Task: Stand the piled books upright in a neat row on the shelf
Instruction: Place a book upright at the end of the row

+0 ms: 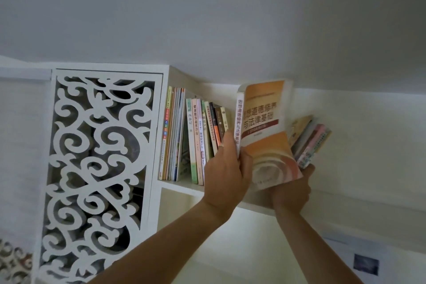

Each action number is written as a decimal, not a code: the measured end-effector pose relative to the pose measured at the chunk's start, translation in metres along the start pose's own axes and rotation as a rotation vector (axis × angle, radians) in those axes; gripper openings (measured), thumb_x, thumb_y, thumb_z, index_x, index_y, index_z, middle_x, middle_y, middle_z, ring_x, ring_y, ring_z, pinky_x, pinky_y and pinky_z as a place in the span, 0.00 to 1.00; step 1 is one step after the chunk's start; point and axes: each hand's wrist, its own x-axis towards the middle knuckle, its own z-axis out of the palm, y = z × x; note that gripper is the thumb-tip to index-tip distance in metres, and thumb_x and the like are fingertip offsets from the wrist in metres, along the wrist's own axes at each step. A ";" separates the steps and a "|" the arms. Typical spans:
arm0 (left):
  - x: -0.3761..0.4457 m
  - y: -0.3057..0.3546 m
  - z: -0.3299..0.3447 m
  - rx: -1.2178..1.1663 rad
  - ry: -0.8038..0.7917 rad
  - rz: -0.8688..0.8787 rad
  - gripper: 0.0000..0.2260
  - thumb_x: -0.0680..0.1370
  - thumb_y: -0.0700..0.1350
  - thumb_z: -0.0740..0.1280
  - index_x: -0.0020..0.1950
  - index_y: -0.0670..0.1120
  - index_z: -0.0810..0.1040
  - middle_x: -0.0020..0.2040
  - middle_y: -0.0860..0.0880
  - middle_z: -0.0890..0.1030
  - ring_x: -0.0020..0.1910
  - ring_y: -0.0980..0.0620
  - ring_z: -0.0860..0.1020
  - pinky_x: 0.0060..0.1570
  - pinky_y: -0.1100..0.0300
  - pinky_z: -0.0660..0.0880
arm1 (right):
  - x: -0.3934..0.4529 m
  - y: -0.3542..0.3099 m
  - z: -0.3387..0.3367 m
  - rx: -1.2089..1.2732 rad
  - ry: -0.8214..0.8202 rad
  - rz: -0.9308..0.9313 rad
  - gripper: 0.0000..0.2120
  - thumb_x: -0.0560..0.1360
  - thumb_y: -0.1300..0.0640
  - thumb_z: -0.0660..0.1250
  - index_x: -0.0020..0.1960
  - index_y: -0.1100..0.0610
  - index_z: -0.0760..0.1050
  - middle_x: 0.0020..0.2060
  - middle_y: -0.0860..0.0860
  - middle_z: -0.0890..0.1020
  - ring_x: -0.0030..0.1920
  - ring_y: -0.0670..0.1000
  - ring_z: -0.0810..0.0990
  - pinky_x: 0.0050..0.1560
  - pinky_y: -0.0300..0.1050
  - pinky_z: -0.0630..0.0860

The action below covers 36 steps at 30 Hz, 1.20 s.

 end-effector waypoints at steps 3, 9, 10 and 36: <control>0.010 -0.017 0.006 0.109 0.051 -0.113 0.10 0.85 0.49 0.60 0.66 0.48 0.68 0.51 0.53 0.82 0.38 0.60 0.80 0.35 0.68 0.80 | 0.005 0.001 -0.002 0.057 0.010 0.057 0.23 0.79 0.56 0.67 0.70 0.58 0.64 0.53 0.63 0.81 0.50 0.68 0.81 0.49 0.56 0.77; 0.021 -0.028 0.010 0.196 0.013 -0.189 0.12 0.85 0.49 0.62 0.66 0.45 0.70 0.55 0.49 0.83 0.43 0.54 0.83 0.37 0.59 0.83 | 0.016 0.001 -0.004 0.098 0.014 0.171 0.21 0.77 0.61 0.65 0.68 0.57 0.64 0.47 0.55 0.76 0.44 0.60 0.76 0.47 0.54 0.77; 0.021 -0.028 0.015 0.205 -0.026 -0.181 0.13 0.85 0.50 0.62 0.67 0.45 0.70 0.55 0.49 0.83 0.43 0.53 0.83 0.37 0.59 0.83 | 0.016 0.001 -0.003 0.083 0.006 0.152 0.22 0.77 0.61 0.65 0.69 0.57 0.64 0.47 0.56 0.76 0.44 0.60 0.77 0.47 0.54 0.77; 0.020 -0.060 0.067 0.202 -0.253 0.164 0.19 0.80 0.48 0.58 0.58 0.43 0.86 0.61 0.46 0.80 0.69 0.52 0.71 0.83 0.48 0.52 | 0.029 0.003 -0.030 -0.077 -0.944 -0.004 0.25 0.81 0.51 0.66 0.73 0.38 0.61 0.64 0.46 0.77 0.60 0.46 0.80 0.57 0.44 0.78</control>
